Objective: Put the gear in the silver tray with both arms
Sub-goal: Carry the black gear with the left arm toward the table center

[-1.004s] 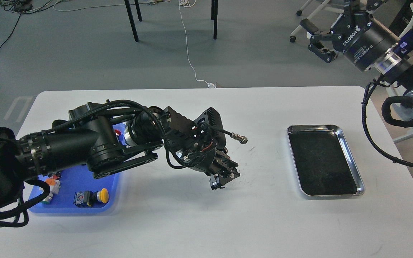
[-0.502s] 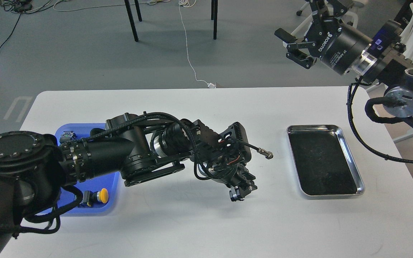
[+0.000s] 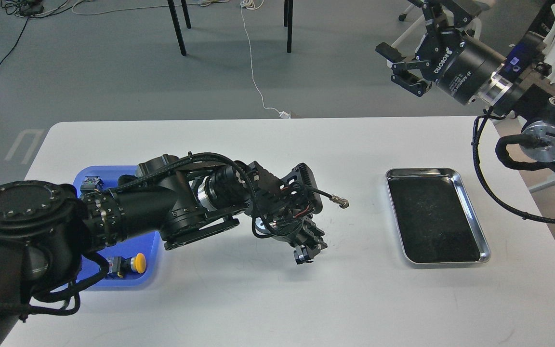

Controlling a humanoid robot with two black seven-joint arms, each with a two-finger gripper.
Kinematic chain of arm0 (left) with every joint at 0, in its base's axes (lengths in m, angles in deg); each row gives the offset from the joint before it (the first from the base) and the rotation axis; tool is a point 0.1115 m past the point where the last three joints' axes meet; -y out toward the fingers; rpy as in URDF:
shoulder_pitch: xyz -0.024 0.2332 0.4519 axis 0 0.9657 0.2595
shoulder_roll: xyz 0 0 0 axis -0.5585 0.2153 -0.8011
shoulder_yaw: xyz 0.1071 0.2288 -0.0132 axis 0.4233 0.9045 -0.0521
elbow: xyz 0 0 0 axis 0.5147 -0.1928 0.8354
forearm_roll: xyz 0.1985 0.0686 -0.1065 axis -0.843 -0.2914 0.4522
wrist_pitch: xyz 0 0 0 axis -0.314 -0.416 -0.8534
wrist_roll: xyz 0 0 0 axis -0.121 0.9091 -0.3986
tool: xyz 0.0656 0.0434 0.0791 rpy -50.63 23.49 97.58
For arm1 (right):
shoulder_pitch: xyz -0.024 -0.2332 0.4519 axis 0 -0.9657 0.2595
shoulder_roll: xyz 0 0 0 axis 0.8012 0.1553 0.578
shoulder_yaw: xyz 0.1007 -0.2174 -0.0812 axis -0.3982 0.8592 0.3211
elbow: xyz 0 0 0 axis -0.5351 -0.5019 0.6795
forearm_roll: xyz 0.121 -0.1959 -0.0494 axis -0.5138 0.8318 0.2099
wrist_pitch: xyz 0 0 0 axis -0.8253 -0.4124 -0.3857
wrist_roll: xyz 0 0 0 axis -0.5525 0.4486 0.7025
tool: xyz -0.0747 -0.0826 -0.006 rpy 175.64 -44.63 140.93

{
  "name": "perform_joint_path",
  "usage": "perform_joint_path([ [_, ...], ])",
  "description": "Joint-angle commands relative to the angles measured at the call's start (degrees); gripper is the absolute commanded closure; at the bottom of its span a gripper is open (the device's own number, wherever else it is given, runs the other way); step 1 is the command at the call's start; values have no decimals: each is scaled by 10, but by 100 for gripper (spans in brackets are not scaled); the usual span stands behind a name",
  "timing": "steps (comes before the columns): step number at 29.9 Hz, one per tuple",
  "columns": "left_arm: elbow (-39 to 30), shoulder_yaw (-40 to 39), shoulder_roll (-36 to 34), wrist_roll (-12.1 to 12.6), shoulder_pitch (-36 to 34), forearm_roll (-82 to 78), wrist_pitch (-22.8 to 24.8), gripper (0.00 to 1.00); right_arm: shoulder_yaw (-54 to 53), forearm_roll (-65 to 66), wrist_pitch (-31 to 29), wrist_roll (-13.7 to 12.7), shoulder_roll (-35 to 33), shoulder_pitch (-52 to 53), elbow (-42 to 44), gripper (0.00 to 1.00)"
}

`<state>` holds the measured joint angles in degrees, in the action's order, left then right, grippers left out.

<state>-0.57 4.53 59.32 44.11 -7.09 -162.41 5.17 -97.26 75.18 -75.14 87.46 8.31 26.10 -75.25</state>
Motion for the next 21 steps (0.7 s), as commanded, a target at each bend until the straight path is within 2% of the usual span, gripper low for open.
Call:
perform_joint_path([
  [1,9,2,0,0,2,0,-4,85,0,0,0,0,1,0,0,0],
  [4,10,8,0,0,6,0,-5,83,0,0,0,0,1,0,1,0],
  [6,10,8,0,0,6,0,-12,77,0,0,0,0,1,-1,2,0],
  [13,28,8,0,0,15,0,-35,67,-1,0,0,1,-4,-10,1,0],
  [16,23,7,0,0,10,0,-40,36,-1,0,-1,1,-19,-12,-1,0],
  [21,12,0,0,0,7,0,-46,21,-3,-1,-3,2,-34,-12,-3,0],
])
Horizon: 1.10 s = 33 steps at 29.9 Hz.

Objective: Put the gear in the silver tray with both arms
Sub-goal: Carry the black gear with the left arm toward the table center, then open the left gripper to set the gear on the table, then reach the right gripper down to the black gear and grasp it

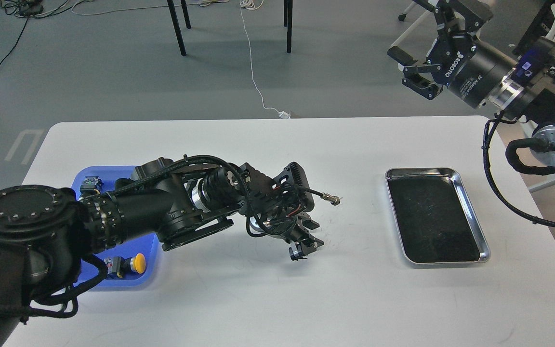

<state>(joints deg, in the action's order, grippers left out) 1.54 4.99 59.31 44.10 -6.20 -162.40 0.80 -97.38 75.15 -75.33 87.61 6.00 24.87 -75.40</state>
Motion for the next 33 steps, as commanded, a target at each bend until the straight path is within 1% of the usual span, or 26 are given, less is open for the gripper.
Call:
perform_joint_path([
  [1,-17,-6,-6,0,-5,0,-4,20,-1,-1,-2,0,-17,0,-3,0],
  [3,-41,-14,-37,0,-11,0,-3,17,-1,-1,-2,0,-33,-1,-15,0],
  [5,-47,-44,-70,0,-13,2,-4,15,-1,-1,-5,1,-58,-6,-25,0],
  [8,-47,-100,-111,0,-11,113,-4,11,-1,1,-8,4,-87,-31,-35,0],
  [9,-47,-121,-134,0,-5,168,-4,9,-2,1,-12,5,-96,-46,-39,0],
  [11,-51,-143,-176,0,5,265,-7,8,-6,5,-18,6,-111,-67,-44,0],
  [13,-59,-161,-217,0,36,379,-17,6,-6,26,-21,6,-126,-82,-49,0],
  [14,-71,-170,-237,0,53,443,-22,3,-6,44,-21,6,-133,-88,-49,0],
  [18,-126,-230,-300,0,125,656,-21,2,-2,148,-24,11,-138,-98,-51,0],
  [21,-151,-325,-307,0,207,757,-21,2,-3,279,-33,12,-133,-96,-68,0],
  [23,-151,-391,-302,0,260,786,-21,2,0,369,-41,19,-132,-91,-85,0],
  [25,-152,-447,-294,0,301,796,-21,2,2,459,-55,19,-126,-90,-98,0],
  [26,-153,-471,-289,0,317,799,-20,2,3,506,-62,19,-113,-81,-99,0],
  [29,-154,-526,-287,0,353,822,-17,2,47,630,-62,19,-78,-25,-95,0],
  [33,-158,-546,-289,0,369,849,-18,2,177,723,-62,19,-23,81,-91,0],
])
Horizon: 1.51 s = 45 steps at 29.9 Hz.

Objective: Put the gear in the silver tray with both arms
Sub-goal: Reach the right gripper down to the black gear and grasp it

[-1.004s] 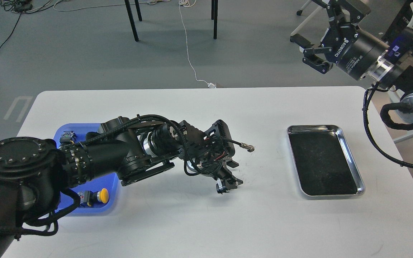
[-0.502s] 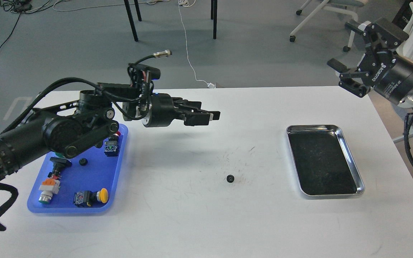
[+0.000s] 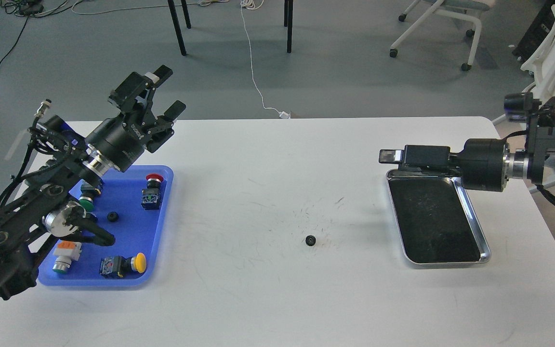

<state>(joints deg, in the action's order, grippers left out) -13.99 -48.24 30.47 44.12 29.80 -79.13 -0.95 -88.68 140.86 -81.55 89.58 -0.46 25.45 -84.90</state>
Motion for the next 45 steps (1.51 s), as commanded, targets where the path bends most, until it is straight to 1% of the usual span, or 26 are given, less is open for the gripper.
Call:
perform_joint_path([
  [1,-3,-13,-1,0,9,19,-1,2,120,79,0,0,61,102,7,0],
  [4,-4,-16,1,0,9,21,-1,2,194,112,0,0,134,164,31,0],
  [9,-20,-22,2,0,9,21,0,2,231,163,0,0,233,177,67,0],
  [13,-21,-24,3,0,9,21,0,2,278,210,96,0,303,178,113,2],
  [16,-21,-24,2,0,9,21,0,2,318,211,146,0,332,178,133,3],
  [18,-21,-24,3,0,9,21,0,2,334,211,166,0,343,178,137,6],
  [22,-25,-25,4,0,9,21,0,2,345,210,173,0,349,174,138,8],
  [24,-28,-25,4,0,9,22,1,2,347,210,176,0,350,172,140,12],
  [31,-33,-30,5,0,10,22,1,2,361,208,199,0,373,156,166,35],
  [32,-33,-30,5,0,10,22,1,2,361,208,200,0,378,154,169,36],
  [45,-37,-33,1,0,12,22,-1,2,363,207,200,0,398,135,194,39],
])
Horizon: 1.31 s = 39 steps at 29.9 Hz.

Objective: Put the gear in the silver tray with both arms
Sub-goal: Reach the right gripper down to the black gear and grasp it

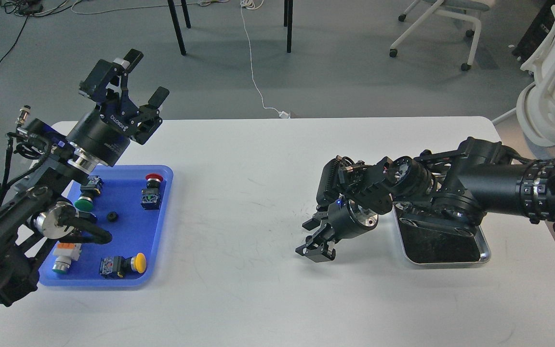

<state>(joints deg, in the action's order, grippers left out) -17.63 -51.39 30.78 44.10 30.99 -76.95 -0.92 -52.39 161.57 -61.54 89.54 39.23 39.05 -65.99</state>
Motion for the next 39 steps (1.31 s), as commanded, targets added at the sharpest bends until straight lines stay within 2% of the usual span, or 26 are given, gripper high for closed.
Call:
perform_joint_path([
  [1,0,-4,-3,0,0,0,0,2,0,0,0,0,1,-1,5,40],
  [5,0,-7,-4,0,1,0,0,2,8,0,0,0,1,-1,7,49],
  [13,0,-9,-4,0,1,0,-1,2,15,-2,0,0,-3,-1,7,51],
  [20,0,-11,-5,0,1,1,-1,2,15,-4,-2,0,-4,-1,8,73],
  [28,0,-19,-5,0,1,1,0,2,15,-4,-5,0,-2,-1,14,86],
  [35,0,-19,-4,0,1,1,0,2,13,-9,-4,0,-8,8,8,87],
  [39,0,-19,-4,0,1,1,0,2,10,-24,-4,0,-41,38,-3,87],
])
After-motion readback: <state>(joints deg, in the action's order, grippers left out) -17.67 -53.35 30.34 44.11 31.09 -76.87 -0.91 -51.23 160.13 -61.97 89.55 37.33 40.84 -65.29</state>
